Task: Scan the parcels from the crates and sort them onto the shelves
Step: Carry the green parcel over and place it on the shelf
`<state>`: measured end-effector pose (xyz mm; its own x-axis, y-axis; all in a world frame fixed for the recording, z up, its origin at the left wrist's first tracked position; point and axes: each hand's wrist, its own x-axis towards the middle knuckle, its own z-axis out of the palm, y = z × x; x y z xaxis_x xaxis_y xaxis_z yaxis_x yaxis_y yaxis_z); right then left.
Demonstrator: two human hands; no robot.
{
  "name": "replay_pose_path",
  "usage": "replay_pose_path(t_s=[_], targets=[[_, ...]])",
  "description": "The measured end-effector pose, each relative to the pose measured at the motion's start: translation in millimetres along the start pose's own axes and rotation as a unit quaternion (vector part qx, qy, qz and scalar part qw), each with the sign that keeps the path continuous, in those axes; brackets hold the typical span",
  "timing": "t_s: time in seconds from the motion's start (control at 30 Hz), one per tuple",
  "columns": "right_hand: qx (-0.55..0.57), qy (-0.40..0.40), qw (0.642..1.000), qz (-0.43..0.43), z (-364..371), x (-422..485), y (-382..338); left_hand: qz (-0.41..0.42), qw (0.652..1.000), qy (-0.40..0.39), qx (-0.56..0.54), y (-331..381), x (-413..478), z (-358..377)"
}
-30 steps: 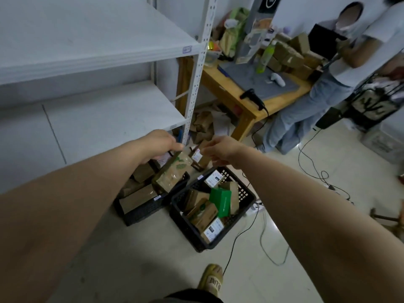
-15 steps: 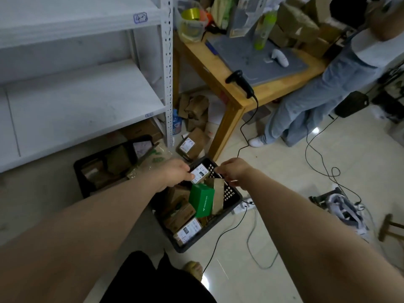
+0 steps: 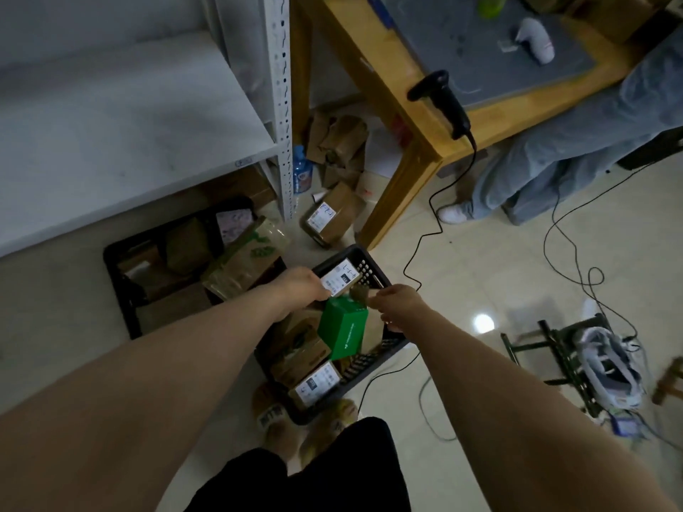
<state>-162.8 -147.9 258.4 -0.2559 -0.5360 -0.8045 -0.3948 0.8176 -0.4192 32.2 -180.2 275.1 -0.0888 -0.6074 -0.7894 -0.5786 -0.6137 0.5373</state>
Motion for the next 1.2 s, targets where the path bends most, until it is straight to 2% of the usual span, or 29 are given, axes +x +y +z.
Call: replay_pose_path(t_s=[0.17, 0.47, 0.7, 0.87, 1.0, 1.13, 1.2], targets=[[-0.036, -0.046, 0.998, 0.034, 1.9, 64.7, 11.5, -0.043, 0.999, -0.011, 0.011, -10.5, 56.6, 24.2], [-0.071, -0.065, 0.994, 0.054, 30.4, 241.3, 62.2, -0.126, 0.991, -0.046, -0.021, -60.6, 218.7, 101.2], [-0.079, -0.088, 0.989, 0.084, 78.2, 337.5, 115.1, -0.135, 0.99, -0.035, 0.025, -117.6, 326.3, 166.0], [-0.089, -0.08, 0.988, 0.098, 105.3, 398.8, 155.9, -0.114, 0.99, -0.032, 0.072, -140.6, 364.0, 194.2], [-0.008, -0.077, 0.989, 0.129, 89.5, 367.3, 133.1, -0.088, 0.985, -0.02, 0.149, -134.8, 354.7, 196.9], [0.106, -0.07, 0.974, 0.189, 56.4, 327.3, 115.9, -0.013, 0.986, -0.004, 0.167, -114.8, 310.1, 181.5], [0.145, -0.075, 0.968, 0.192, 34.7, 295.0, 97.4, 0.033, 0.983, 0.012, 0.179, -91.3, 277.4, 164.7]])
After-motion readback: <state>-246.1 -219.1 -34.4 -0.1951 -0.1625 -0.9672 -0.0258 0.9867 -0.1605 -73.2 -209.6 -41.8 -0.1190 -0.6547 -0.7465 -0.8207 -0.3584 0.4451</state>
